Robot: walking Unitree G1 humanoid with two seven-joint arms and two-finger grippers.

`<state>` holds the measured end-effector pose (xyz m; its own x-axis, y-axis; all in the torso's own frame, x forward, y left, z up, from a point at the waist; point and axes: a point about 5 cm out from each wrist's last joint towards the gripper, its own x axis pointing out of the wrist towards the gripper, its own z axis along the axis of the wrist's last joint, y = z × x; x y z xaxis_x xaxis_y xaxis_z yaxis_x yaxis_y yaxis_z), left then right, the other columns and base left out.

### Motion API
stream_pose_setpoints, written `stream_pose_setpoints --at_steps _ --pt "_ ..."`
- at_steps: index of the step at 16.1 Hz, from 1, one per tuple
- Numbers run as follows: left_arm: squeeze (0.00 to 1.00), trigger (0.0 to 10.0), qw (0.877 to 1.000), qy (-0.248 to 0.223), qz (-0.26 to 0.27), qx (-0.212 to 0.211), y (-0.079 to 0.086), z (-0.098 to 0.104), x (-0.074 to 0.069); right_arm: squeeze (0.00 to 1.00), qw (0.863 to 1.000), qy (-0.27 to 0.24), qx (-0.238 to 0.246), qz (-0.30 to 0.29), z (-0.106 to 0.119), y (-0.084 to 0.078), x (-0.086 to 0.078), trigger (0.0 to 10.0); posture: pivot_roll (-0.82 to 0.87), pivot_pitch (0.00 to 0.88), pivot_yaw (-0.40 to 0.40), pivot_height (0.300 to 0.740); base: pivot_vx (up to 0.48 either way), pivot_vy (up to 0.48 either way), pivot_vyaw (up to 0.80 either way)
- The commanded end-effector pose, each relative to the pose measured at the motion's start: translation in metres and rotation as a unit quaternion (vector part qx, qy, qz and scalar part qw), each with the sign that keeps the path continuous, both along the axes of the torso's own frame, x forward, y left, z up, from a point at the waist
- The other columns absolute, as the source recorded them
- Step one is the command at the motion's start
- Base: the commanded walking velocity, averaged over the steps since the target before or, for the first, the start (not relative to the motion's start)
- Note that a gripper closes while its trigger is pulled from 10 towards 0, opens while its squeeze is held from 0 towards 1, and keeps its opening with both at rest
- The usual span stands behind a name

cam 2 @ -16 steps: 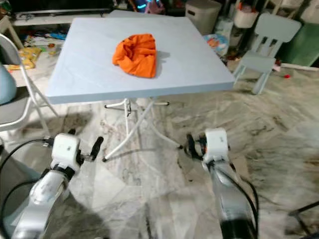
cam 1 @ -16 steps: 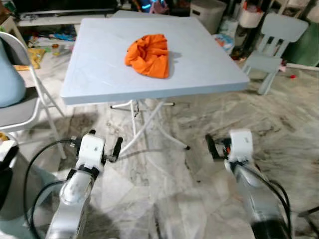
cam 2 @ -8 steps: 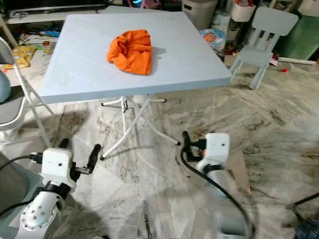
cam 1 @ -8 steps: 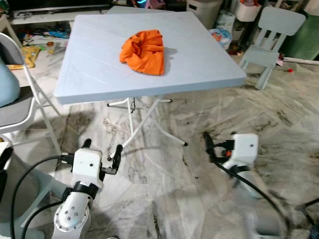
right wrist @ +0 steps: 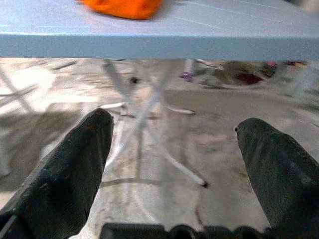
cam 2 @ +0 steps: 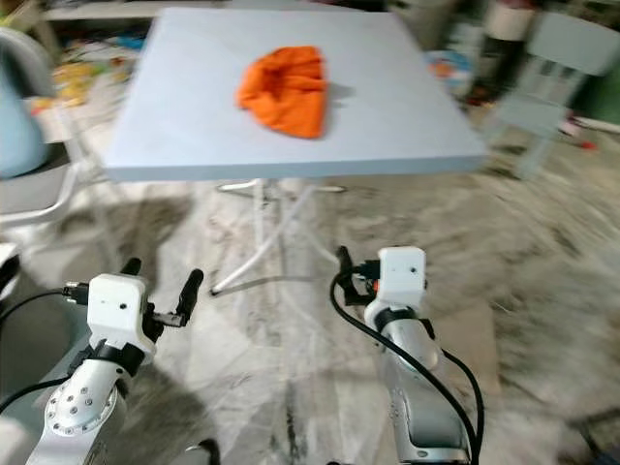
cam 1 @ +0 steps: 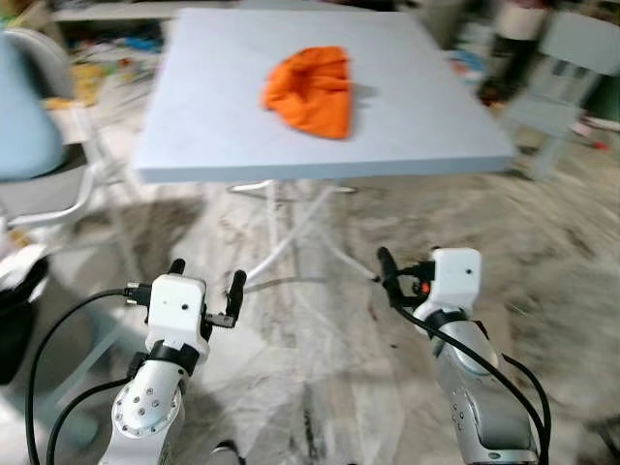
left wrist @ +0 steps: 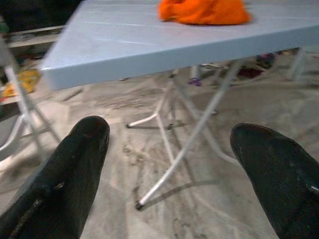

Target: Hang hanger

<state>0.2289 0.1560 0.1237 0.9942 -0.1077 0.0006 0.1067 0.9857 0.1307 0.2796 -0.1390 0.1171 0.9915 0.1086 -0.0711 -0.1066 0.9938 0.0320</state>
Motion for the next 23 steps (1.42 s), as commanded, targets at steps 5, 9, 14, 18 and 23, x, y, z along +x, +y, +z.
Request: stream_pose_setpoints --at_steps 5,9,14,18,23 --pt "0.00 10.0 1.000 0.003 -0.004 -0.005 -0.002 0.003 -0.001 0.00 1.000 -0.004 0.024 -0.010 0.004 0.001 0.002 10.0 0.01 0.147 -0.074 0.740 0.000 0.000 0.16" --pt "0.00 10.0 1.000 0.001 -0.007 -0.007 -0.005 0.004 0.004 0.00 0.999 0.008 0.033 -0.015 0.000 0.001 0.002 10.0 0.02 0.137 -0.076 0.740 0.000 0.000 -0.13" --pt "0.00 10.0 1.000 0.001 -0.006 -0.009 -0.008 0.004 0.005 0.00 1.000 -0.005 0.011 -0.010 0.004 0.001 0.008 10.0 0.03 0.137 -0.073 0.740 0.000 0.000 0.00" --pt "0.00 10.0 1.000 0.003 0.001 -0.010 -0.007 0.005 0.006 0.00 1.000 -0.006 -0.002 0.005 0.004 0.003 0.007 10.0 0.04 0.145 -0.071 0.740 0.000 0.162 0.80" --pt "0.00 10.0 1.000 0.003 0.002 -0.011 -0.009 0.004 0.004 0.00 1.000 -0.010 -0.006 -0.007 0.007 -0.009 0.011 10.0 0.03 0.151 -0.076 0.740 0.000 0.254 0.77"
